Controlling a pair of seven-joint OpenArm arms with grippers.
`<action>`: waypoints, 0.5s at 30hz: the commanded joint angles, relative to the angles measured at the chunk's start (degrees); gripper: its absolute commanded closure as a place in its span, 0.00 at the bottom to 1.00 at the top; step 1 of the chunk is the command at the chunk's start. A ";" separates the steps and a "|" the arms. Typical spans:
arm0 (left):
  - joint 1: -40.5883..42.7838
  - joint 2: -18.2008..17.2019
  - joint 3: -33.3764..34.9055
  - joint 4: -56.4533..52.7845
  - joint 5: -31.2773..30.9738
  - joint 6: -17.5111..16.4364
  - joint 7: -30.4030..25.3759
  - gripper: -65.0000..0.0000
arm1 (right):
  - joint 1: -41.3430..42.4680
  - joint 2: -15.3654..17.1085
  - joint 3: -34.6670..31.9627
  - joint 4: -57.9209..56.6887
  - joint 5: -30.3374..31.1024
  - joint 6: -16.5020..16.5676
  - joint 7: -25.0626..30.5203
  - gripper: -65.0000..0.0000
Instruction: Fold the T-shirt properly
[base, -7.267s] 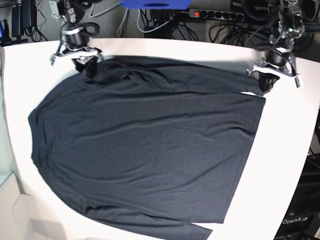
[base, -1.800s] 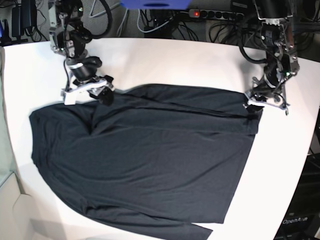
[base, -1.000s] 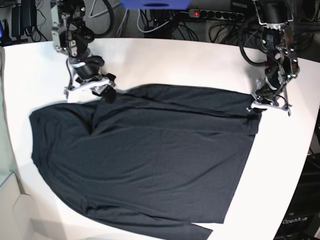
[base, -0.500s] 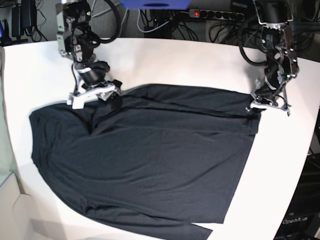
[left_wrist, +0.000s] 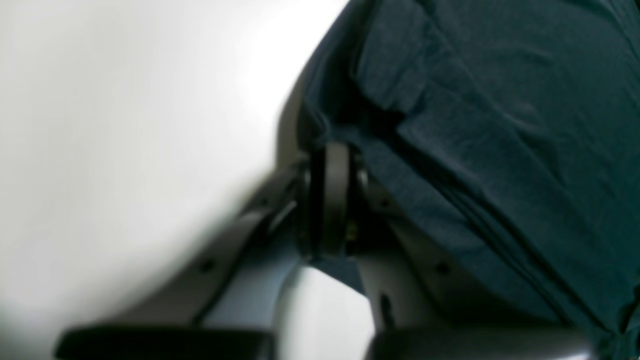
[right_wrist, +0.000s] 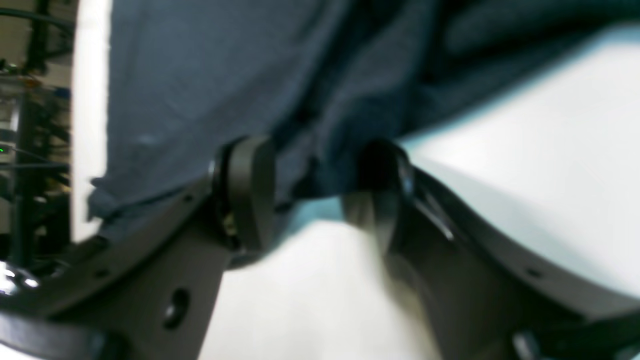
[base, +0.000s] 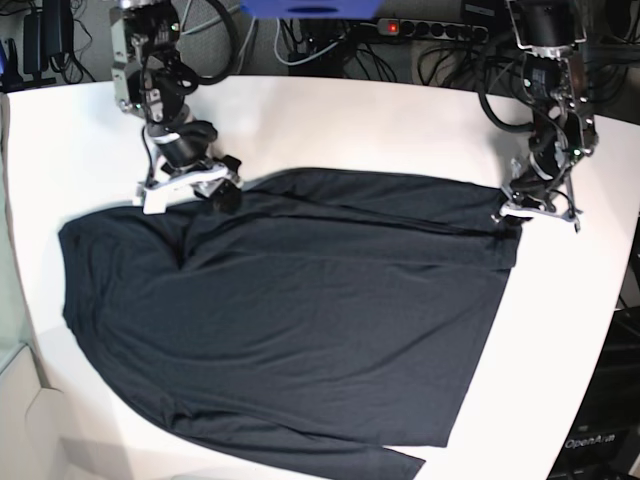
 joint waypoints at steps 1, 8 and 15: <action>0.39 -0.19 0.32 -0.16 0.83 0.89 3.46 1.00 | 0.28 0.31 0.17 0.13 0.71 0.25 0.75 0.52; 0.31 -0.37 0.32 -0.16 0.83 0.89 3.55 1.00 | 0.54 0.31 0.17 -1.80 0.71 0.25 1.02 0.52; 0.13 -0.37 0.32 -0.07 0.83 0.89 3.55 1.00 | 1.86 0.31 0.09 -1.89 0.62 0.25 0.67 0.99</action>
